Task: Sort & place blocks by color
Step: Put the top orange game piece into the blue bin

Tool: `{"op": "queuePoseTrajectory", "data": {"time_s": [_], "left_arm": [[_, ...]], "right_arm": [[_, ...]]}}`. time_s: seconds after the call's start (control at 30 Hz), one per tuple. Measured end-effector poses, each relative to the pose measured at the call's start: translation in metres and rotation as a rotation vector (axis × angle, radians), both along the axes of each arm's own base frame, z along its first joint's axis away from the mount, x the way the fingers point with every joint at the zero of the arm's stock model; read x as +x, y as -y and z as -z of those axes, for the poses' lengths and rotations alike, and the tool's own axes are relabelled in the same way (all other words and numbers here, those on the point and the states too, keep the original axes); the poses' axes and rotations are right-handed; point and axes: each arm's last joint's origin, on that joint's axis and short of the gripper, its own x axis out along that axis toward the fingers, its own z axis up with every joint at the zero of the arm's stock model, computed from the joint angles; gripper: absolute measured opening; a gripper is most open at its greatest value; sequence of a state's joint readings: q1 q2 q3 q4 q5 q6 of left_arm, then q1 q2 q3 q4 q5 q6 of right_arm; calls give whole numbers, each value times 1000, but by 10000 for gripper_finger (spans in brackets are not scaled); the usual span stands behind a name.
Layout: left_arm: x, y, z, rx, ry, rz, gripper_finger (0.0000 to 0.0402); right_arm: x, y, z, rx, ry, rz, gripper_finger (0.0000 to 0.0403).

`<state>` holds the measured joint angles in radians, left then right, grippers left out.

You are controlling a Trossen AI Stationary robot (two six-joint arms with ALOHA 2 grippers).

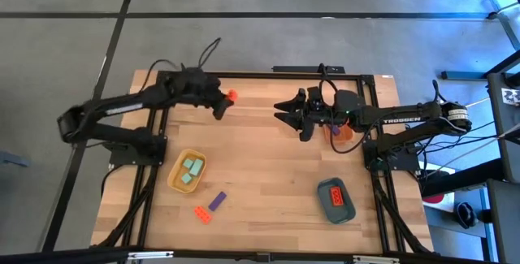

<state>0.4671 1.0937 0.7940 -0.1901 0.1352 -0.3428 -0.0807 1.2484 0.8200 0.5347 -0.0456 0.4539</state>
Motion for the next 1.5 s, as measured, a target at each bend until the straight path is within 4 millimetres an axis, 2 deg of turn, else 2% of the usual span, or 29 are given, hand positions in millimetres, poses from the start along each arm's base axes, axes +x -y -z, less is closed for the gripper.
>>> {"op": "queuePoseTrajectory", "data": {"time_s": [0.07, 0.13, 0.27, 0.37, 0.6, 0.73, 0.9, 1.2, 1.5], "left_arm": [[8, 24, -18, 63, 128, 55, 128], [14, 48, -27, 106, 198, 101, 128], [26, 88, -32, 185, 261, 129, 128], [36, 104, -30, 207, 299, 118, 128], [58, 115, -35, 200, 352, 154, 128], [66, 117, -43, 192, 371, 209, 128], [73, 118, -47, 189, 376, 225, 128], [77, 119, -45, 196, 362, 259, 128], [82, 120, -37, 190, 342, 285, 128]], "right_arm": [[0, 0, 0, -39, -1, 4, 196], [0, 0, 0, -82, -4, -4, 196], [0, -2, 1, -96, -5, -54, 196], [2, -6, 4, -73, -23, -69, 196], [5, -12, -4, -47, -82, -129, 196], [11, -12, -15, -98, -175, -155, 196], [20, -12, -27, -192, -200, -157, 196], [36, -11, -12, -201, -246, -163, 196], [48, -13, -6, -148, -199, -225, 196]]}}
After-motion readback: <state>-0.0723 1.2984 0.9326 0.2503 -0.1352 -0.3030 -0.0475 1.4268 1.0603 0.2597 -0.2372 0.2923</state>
